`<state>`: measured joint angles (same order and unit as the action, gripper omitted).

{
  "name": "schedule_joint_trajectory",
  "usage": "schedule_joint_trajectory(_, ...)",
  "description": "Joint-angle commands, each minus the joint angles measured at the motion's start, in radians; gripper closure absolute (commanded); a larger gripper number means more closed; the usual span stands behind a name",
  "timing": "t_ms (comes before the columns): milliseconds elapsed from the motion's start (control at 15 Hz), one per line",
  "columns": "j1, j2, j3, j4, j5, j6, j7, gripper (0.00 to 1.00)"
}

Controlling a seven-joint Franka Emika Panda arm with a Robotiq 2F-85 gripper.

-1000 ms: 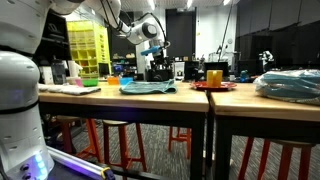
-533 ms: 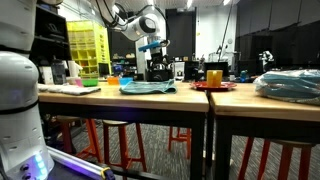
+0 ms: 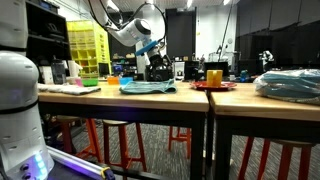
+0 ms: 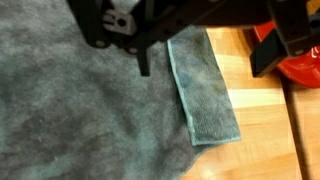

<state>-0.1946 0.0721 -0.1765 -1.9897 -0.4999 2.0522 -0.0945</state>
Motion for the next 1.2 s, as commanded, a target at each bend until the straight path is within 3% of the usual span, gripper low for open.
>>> schedule_joint_trajectory(0,0.002,-0.069,-0.013,-0.114,-0.067,0.040,0.030,0.00)
schedule_joint_trajectory(600,0.002,-0.050,-0.022,-0.160,-0.237,0.169,0.211,0.00)
schedule_joint_trajectory(1133,0.001,-0.046,-0.024,-0.178,-0.299,0.169,0.245,0.00)
